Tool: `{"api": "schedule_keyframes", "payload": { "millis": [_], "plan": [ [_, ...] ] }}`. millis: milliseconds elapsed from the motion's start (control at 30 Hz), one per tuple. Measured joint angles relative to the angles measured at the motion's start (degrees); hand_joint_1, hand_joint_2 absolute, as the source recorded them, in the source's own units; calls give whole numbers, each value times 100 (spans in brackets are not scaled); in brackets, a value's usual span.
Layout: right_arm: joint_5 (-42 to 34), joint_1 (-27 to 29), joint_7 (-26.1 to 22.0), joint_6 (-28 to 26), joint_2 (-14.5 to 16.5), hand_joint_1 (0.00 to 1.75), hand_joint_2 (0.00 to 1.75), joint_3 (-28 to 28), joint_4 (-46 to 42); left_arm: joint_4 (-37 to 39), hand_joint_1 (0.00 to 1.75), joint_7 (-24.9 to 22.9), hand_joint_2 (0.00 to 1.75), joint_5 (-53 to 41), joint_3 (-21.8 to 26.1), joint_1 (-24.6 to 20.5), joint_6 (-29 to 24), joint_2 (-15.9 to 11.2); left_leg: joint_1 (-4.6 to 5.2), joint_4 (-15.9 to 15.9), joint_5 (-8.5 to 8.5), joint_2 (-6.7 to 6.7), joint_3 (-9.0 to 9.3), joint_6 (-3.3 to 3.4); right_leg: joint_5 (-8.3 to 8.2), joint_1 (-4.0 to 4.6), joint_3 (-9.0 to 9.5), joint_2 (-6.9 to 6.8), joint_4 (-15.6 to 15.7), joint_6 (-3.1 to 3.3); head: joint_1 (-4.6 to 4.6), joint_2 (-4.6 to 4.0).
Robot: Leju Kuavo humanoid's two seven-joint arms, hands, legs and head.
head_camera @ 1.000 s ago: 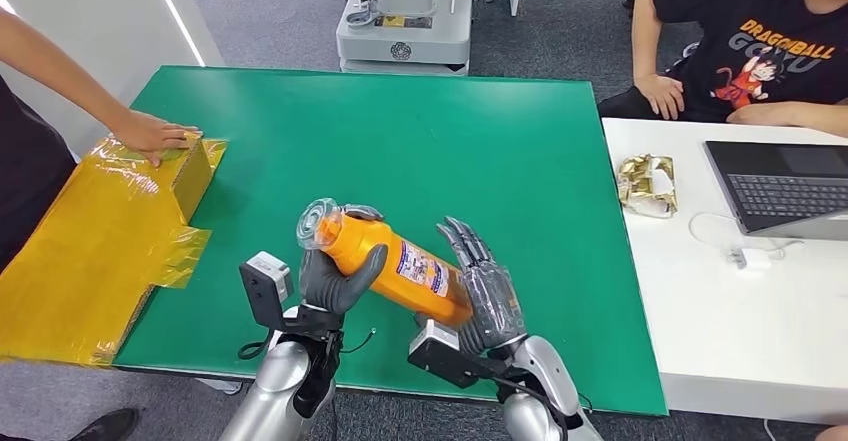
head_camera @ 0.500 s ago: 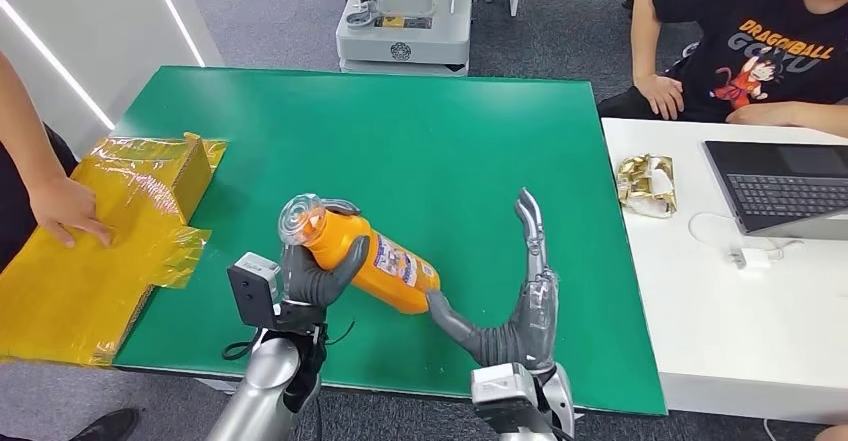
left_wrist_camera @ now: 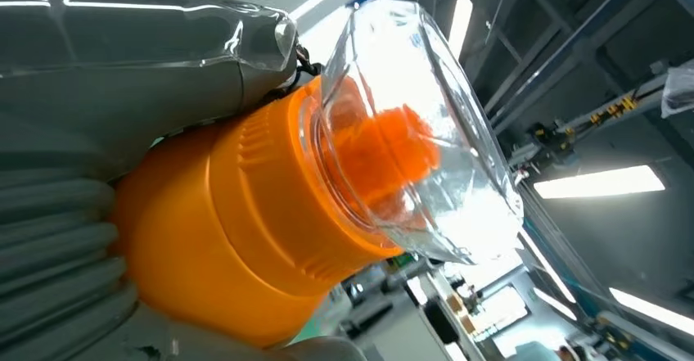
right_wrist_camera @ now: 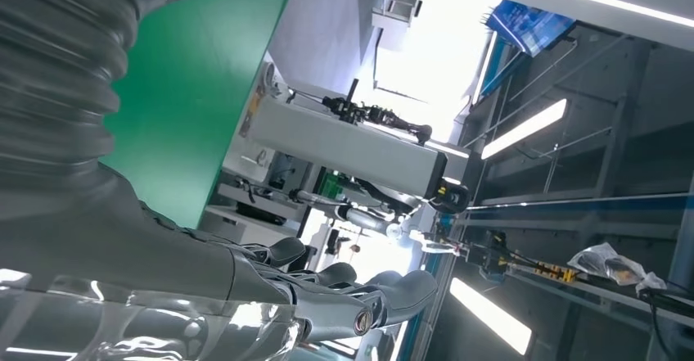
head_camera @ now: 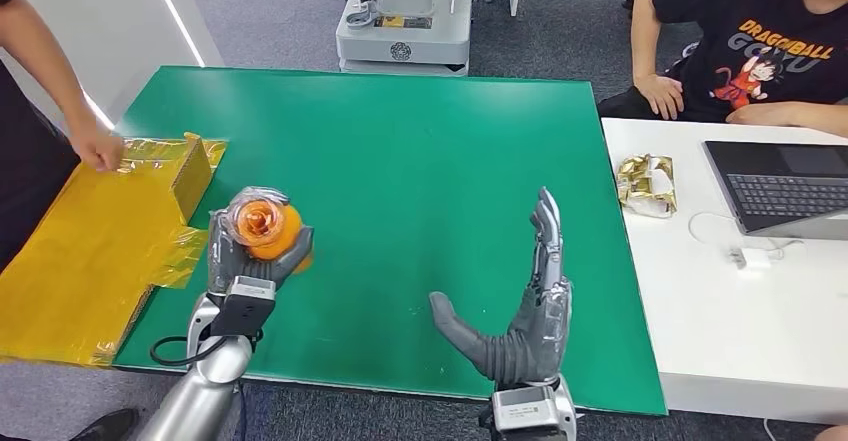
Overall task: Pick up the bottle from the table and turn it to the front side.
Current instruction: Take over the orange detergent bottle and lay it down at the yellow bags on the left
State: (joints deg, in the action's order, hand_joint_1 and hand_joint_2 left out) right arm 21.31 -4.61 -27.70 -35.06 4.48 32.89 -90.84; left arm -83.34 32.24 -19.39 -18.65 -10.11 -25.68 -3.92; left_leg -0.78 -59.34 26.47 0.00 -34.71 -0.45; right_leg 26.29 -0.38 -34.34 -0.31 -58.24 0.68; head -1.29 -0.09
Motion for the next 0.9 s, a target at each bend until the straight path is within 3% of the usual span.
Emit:
{"api": "schedule_keyframes", "payload": {
  "millis": [267,500,633,900],
  "plan": [
    [-157,76,-121,174,-2,0,175,-37,-117,-247,175,18,175,-368,20,121,-292,-655,0,1,0,3,0,-1,1,0,-1,4,1,1,2,0],
    [-113,141,-84,364,-2,0,175,-62,-319,-351,175,-611,175,-2265,14,182,-745,-1008,0,1,0,4,1,-1,2,0,-1,6,1,2,2,0],
    [-116,162,-53,502,-2,0,175,-78,-397,-353,175,-1036,175,-3518,14,167,-601,-1189,0,1,0,5,3,-1,2,0,-2,7,0,2,2,0],
    [-137,235,-49,588,-4,0,175,-125,-597,22,175,-1250,175,-4400,-77,-260,-19,-1546,0,1,0,6,4,-1,1,0,-3,9,0,2,2,0]
  ]
}}
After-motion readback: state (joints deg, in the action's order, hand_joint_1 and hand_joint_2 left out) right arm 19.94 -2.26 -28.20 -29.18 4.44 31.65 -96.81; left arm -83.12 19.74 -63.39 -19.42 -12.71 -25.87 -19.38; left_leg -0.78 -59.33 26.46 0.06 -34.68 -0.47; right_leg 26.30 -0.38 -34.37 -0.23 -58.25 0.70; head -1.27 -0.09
